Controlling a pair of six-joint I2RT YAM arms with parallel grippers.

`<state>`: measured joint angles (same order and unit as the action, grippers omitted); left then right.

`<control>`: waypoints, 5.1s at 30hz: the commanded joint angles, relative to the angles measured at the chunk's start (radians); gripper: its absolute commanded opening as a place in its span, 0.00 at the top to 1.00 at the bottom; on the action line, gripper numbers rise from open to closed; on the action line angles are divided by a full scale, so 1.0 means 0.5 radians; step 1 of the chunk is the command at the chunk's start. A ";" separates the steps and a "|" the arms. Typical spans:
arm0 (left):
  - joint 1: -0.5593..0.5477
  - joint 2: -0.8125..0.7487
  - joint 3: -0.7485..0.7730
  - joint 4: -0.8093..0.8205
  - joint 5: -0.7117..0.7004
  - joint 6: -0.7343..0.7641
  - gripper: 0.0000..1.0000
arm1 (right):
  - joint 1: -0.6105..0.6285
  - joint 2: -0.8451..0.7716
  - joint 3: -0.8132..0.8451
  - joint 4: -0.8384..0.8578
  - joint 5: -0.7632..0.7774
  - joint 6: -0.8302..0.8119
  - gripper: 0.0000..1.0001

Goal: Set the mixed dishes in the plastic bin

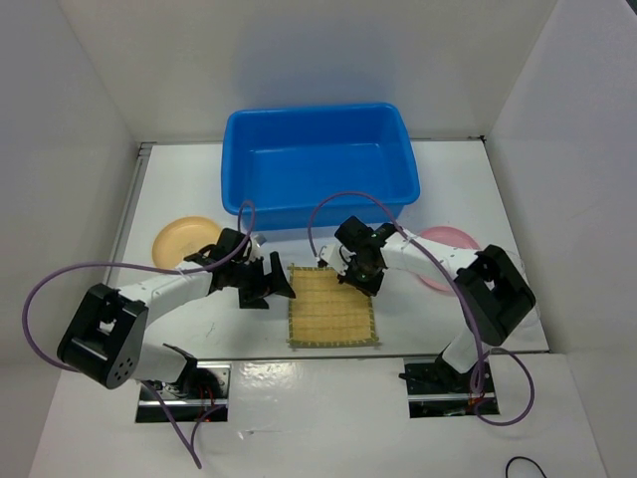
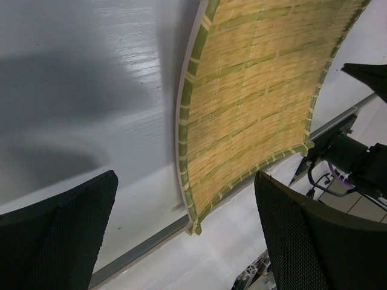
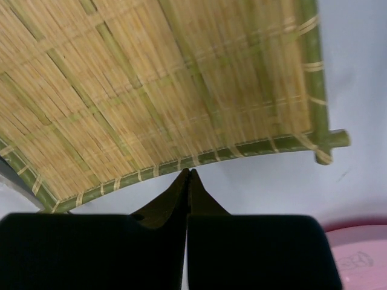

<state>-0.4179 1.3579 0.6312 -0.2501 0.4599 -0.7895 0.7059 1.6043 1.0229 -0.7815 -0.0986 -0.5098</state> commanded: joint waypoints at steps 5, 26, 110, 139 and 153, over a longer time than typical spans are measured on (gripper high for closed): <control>-0.008 0.097 -0.066 0.306 0.130 -0.108 0.00 | 0.027 0.108 -0.061 0.096 -0.008 0.053 1.00; -0.149 0.671 -0.130 1.067 0.464 -0.225 0.00 | 0.027 0.203 -0.101 0.152 -0.027 0.090 1.00; 0.388 3.197 4.996 -1.104 0.872 -0.197 0.00 | -1.142 -1.122 -0.254 0.557 0.513 0.498 0.97; 0.681 0.394 2.425 -1.504 -1.617 0.155 0.00 | -1.084 -1.049 -0.254 0.520 0.366 0.443 1.00; 1.434 -0.443 0.729 -1.310 -1.223 -0.449 0.00 | -1.047 -0.969 -0.254 0.501 0.305 0.406 0.94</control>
<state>0.2672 1.1320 1.0355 -0.9279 -0.1726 -0.9092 0.1745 1.1164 0.8955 -0.5472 0.0677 -0.2970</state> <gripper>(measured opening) 1.001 0.059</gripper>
